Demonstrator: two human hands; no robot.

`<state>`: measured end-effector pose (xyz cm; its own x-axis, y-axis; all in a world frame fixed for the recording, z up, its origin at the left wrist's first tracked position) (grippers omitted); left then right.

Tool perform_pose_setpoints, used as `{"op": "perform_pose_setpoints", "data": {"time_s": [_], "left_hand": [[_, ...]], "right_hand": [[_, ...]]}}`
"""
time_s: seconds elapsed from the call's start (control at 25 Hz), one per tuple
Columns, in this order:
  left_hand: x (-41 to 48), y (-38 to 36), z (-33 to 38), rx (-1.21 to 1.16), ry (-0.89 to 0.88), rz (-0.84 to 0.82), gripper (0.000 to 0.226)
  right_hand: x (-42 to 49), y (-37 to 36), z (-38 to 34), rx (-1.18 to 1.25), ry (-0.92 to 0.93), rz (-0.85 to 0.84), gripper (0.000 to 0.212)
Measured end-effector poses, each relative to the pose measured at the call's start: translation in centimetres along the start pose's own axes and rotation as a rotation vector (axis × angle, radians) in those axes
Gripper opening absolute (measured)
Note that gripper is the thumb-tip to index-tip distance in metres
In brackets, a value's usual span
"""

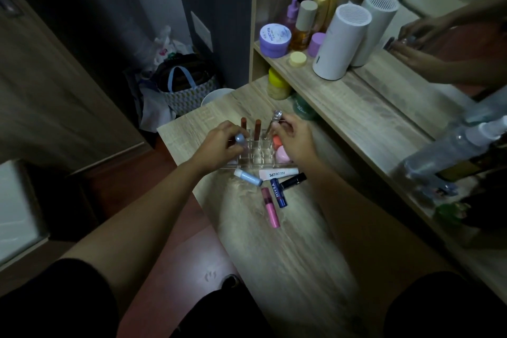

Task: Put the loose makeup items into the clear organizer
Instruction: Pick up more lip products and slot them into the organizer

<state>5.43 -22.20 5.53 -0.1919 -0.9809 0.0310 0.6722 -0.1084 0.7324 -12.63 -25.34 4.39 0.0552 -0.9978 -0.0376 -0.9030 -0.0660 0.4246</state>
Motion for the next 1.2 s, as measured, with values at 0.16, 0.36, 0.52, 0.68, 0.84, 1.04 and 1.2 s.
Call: {"op": "perform_pose_setpoints", "data": {"time_s": [0.16,0.36,0.52,0.68,0.84,1.04,1.2], "left_hand": [[0.0,-1.0,-0.3,0.002,0.016,-0.031,0.032],[0.2,-1.2,-0.5,-0.016,0.072,0.097,0.024],[0.2,-1.3,-0.3,0.035,0.060,0.133,0.021],[0.1,-1.4,-0.2,0.024,0.079,0.147,0.024],[-0.2,-1.2,-0.3,-0.003,0.125,0.166,0.037],[-1.3,-0.3,0.4,0.013,0.103,0.250,0.033],[-2.8,-1.3,1.9,0.022,0.040,0.228,0.023]], "right_hand": [[0.2,-0.7,0.7,-0.005,-0.062,-0.037,0.035],[0.5,-1.0,1.5,-0.059,-0.075,-0.011,0.030],[0.7,-1.0,1.5,-0.105,-0.052,-0.004,0.030],[0.7,-0.8,1.5,-0.113,-0.032,-0.036,0.033],[0.5,-0.3,1.2,-0.098,-0.017,-0.040,0.038],[-0.8,0.8,0.4,-0.110,0.034,-0.019,0.036],[-3.2,1.5,0.8,-0.139,0.055,-0.021,0.028]]}}
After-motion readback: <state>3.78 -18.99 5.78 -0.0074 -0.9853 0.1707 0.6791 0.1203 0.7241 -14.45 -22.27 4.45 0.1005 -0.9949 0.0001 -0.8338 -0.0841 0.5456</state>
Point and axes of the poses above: each hand's wrist, its own x-axis towards the middle knuckle, its own y-axis out of the back of the hand, z = x × y, the point moved 6 cm from there along x, towards the middle knuckle, and after that the axes turned 1 degree about z, right-handed, at the moved point
